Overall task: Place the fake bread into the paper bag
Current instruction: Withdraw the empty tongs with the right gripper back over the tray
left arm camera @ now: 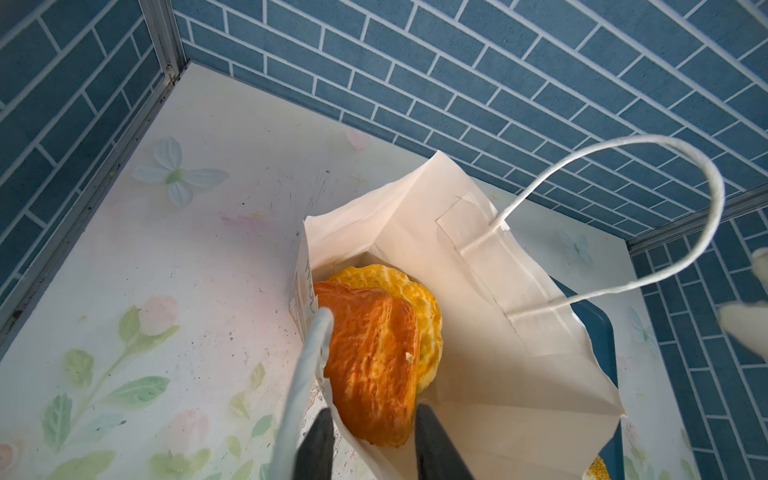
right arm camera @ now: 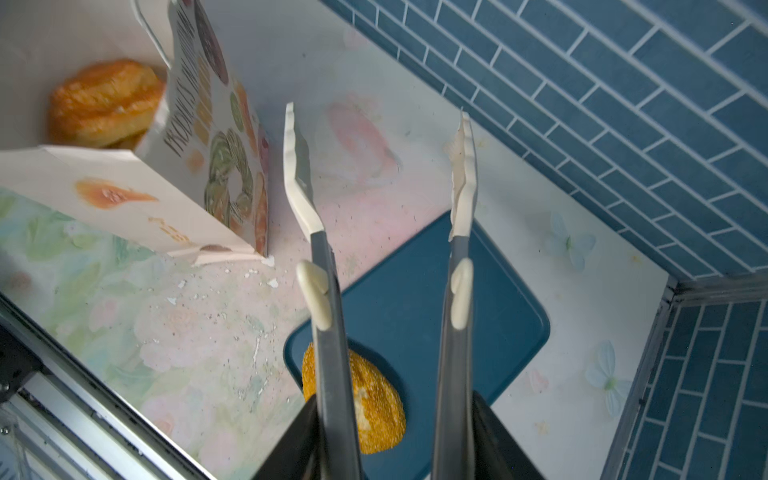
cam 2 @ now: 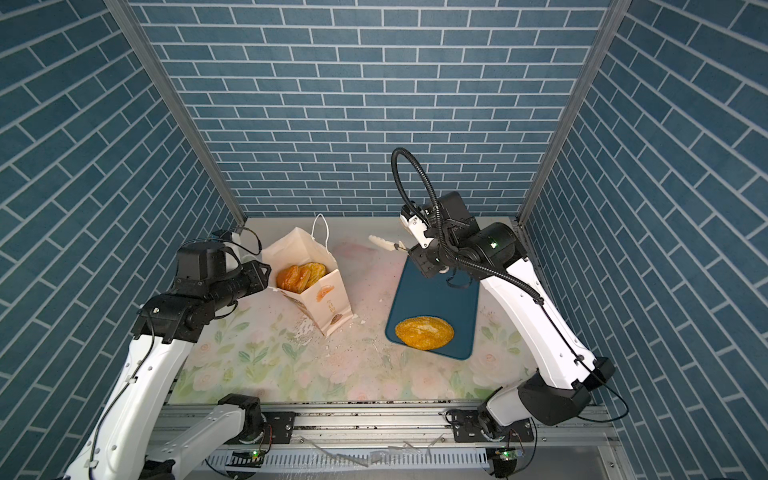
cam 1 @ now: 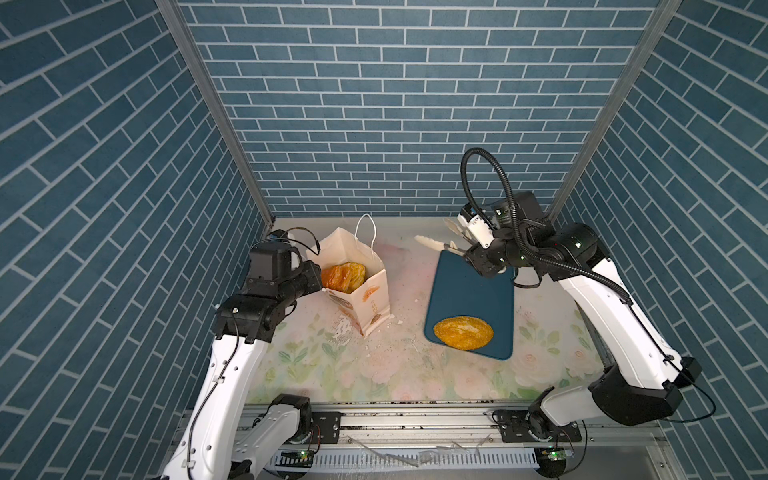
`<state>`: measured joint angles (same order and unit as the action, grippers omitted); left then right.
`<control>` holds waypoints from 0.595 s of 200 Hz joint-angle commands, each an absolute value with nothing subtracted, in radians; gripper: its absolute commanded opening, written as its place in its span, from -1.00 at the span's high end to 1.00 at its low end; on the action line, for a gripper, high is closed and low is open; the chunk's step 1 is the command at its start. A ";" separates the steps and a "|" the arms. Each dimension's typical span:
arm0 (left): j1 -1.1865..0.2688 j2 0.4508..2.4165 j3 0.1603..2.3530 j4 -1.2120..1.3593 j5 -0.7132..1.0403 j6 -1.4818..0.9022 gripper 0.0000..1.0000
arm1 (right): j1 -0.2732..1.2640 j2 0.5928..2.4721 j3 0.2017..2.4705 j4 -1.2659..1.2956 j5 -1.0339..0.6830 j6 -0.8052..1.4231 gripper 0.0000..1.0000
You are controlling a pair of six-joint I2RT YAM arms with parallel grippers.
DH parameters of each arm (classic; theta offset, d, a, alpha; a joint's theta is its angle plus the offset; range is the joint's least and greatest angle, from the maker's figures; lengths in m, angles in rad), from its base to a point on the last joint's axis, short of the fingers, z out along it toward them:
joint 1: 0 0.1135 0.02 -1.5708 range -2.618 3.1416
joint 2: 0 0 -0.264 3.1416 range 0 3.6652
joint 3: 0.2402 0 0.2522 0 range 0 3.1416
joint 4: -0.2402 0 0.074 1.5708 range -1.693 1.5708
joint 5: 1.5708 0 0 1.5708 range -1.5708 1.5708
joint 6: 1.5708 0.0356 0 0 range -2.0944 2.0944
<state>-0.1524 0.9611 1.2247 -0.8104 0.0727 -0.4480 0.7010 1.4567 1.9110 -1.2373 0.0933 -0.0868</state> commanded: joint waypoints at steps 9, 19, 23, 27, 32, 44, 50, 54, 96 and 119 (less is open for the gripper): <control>-0.147 0.971 1.254 -0.819 0.082 -0.426 0.29 | 0.700 1.445 1.830 -1.369 0.064 -0.082 -0.05; -0.147 0.974 1.255 -0.818 0.086 -0.425 0.30 | 0.700 1.444 1.808 -1.392 0.053 -0.070 -0.06; -0.147 0.975 1.257 -0.818 0.087 -0.425 0.30 | 0.701 1.444 1.799 -1.400 0.049 -0.066 -0.05; -0.147 0.975 1.257 -0.818 0.087 -0.426 0.29 | 0.701 1.442 1.790 -1.410 0.044 -0.064 -0.05; -0.147 0.974 1.257 -0.818 0.087 -0.426 0.30 | 0.701 1.441 1.777 -1.421 0.041 -0.062 -0.06; -0.147 0.971 1.255 -0.817 0.089 -0.426 0.29 | 0.700 1.436 1.746 -1.443 0.042 -0.049 -0.06; -0.147 0.970 1.253 -0.816 0.090 -0.425 0.29 | 0.701 1.434 1.730 -1.455 0.040 -0.044 -0.06; -0.147 0.969 1.252 -0.815 0.090 -0.426 0.29 | 0.700 1.433 1.720 -1.460 0.040 -0.038 -0.06; -0.147 0.974 1.248 -0.811 0.096 -0.428 0.29 | 0.701 1.414 1.609 -1.491 0.026 0.006 -0.07; -0.147 0.982 1.250 -0.802 0.102 -0.428 0.30 | 0.700 1.411 1.555 -1.491 0.015 0.015 -0.08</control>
<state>-0.1524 0.9756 1.2312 -0.8101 0.0917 -0.4366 0.7010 1.4506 1.5913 -1.4498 0.0368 -0.0246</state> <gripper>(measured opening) 0.353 0.540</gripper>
